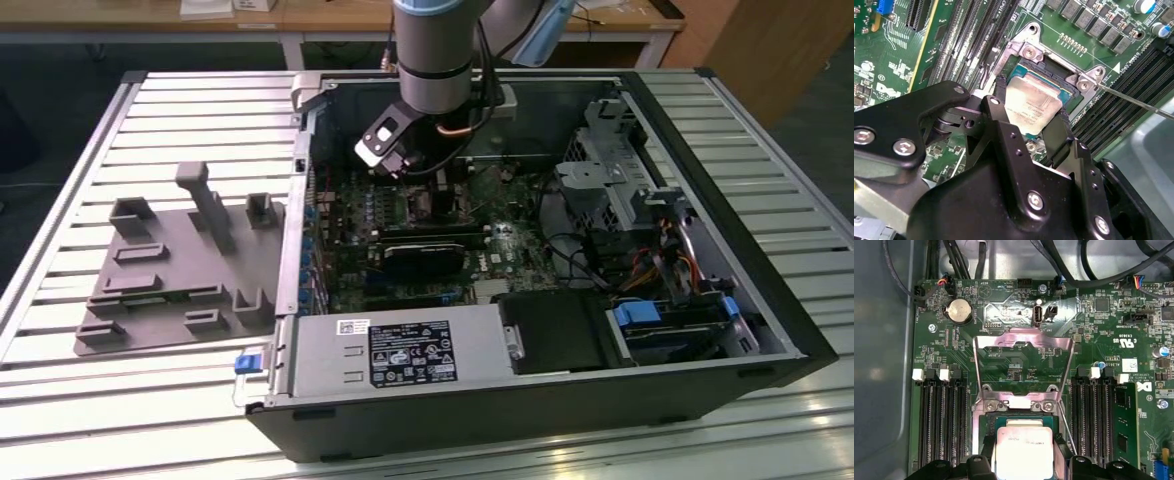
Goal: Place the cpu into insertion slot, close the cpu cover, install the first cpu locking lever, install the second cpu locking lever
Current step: 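Place the cpu into insertion slot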
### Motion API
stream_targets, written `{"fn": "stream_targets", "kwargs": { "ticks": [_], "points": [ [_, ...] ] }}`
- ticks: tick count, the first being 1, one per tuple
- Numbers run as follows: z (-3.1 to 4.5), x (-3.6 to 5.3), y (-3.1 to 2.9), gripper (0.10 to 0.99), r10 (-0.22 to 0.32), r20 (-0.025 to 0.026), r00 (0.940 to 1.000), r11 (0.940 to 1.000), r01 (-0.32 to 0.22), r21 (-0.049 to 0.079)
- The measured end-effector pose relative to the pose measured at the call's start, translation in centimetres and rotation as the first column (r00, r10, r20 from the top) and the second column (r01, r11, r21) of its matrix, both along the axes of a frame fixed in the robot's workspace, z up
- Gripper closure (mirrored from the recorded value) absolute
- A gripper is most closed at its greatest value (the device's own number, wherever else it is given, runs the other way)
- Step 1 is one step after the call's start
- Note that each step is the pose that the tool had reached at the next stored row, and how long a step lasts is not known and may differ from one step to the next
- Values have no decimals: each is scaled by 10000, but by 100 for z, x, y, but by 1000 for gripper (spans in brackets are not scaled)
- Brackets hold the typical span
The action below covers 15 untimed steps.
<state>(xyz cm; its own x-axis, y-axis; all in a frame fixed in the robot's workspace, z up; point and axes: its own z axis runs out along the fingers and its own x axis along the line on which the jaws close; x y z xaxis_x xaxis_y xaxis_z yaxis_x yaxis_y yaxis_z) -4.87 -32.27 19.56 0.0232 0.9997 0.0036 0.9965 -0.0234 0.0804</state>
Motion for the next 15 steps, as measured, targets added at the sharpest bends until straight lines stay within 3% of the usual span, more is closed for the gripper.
{"fn": "stream_targets", "kwargs": {
  "ticks": [15],
  "points": [
    [-16, -6, 24, 549, 1, 0, 10000, 10000, -1, 1]
  ]
}}
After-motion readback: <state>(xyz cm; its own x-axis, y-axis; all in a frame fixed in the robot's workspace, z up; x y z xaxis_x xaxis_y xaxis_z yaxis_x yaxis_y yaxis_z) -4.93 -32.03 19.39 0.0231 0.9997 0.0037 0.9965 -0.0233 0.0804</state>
